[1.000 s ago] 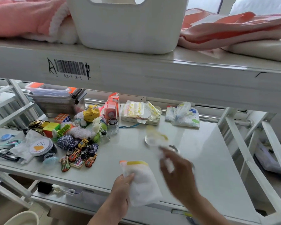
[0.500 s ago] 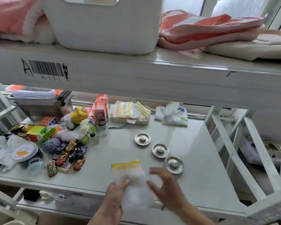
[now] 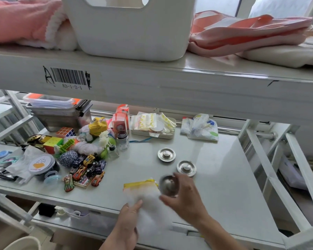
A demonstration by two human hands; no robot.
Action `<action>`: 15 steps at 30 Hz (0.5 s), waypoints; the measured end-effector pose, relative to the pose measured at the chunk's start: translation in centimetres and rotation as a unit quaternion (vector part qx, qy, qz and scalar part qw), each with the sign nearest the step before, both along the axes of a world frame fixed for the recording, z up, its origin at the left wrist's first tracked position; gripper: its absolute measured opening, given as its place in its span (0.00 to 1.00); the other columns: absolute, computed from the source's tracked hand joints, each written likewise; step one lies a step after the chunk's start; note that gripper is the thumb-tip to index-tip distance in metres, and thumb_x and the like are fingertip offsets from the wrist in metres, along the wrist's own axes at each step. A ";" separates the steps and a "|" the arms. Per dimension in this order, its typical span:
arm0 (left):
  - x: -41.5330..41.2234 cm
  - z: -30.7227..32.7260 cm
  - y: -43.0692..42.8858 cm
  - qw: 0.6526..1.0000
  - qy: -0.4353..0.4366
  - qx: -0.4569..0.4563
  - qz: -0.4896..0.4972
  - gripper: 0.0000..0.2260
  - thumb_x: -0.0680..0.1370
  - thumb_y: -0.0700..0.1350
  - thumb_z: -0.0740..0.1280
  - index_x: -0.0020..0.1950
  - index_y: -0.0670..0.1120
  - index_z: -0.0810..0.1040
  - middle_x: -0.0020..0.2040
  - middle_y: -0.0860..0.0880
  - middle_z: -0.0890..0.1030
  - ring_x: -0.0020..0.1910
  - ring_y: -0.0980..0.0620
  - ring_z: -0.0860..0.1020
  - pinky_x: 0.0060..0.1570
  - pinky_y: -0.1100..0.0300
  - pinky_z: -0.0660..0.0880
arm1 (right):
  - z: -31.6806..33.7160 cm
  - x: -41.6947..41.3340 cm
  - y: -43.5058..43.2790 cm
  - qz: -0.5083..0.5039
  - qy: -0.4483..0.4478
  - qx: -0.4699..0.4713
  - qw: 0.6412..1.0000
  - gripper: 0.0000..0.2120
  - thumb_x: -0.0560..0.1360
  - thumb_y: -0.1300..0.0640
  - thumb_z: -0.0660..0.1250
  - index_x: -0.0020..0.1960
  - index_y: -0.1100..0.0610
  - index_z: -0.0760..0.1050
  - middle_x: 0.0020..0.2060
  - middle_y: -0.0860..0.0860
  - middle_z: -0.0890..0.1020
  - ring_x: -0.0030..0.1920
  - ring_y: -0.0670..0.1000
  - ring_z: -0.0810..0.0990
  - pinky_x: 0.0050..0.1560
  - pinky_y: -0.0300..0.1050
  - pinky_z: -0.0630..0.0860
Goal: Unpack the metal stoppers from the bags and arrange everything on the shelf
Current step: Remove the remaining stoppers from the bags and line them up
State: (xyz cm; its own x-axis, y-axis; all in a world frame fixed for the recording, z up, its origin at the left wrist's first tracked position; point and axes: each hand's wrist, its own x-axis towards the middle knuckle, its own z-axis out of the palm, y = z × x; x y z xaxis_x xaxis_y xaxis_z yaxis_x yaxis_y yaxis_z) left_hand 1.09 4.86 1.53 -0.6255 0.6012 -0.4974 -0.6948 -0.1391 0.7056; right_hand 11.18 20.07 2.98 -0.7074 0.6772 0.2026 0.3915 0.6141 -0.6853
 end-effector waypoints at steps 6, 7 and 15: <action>-0.2 1.5 -0.1 0.993 -0.083 0.074 -0.047 0.22 0.77 0.51 0.64 0.56 0.32 0.82 0.52 0.32 0.84 0.47 0.39 0.85 0.44 0.48 0.83 | 0.1 -1.5 -6.0 0.154 -0.045 0.087 0.983 0.43 0.60 0.38 0.71 0.72 0.50 0.67 0.68 0.43 0.72 0.67 0.48 0.68 0.67 0.41 0.65; -0.2 1.3 -0.1 0.996 -0.054 0.058 -0.035 0.19 0.76 0.45 0.66 0.59 0.31 0.80 0.53 0.31 0.83 0.48 0.38 0.85 0.45 0.49 0.83 | -0.3 -1.6 -5.8 0.165 -0.056 0.060 0.983 0.44 0.60 0.37 0.71 0.73 0.50 0.66 0.69 0.43 0.71 0.68 0.48 0.67 0.68 0.42 0.65; -1.0 0.9 -1.6 0.998 0.001 -0.016 0.056 0.26 0.63 0.35 0.76 0.61 0.31 0.78 0.56 0.29 0.81 0.53 0.34 0.80 0.64 0.29 0.67 | -3.0 -3.1 5.4 -0.027 -0.063 0.007 0.998 0.42 0.62 0.35 0.74 0.67 0.59 0.73 0.63 0.56 0.77 0.64 0.57 0.74 0.65 0.51 0.71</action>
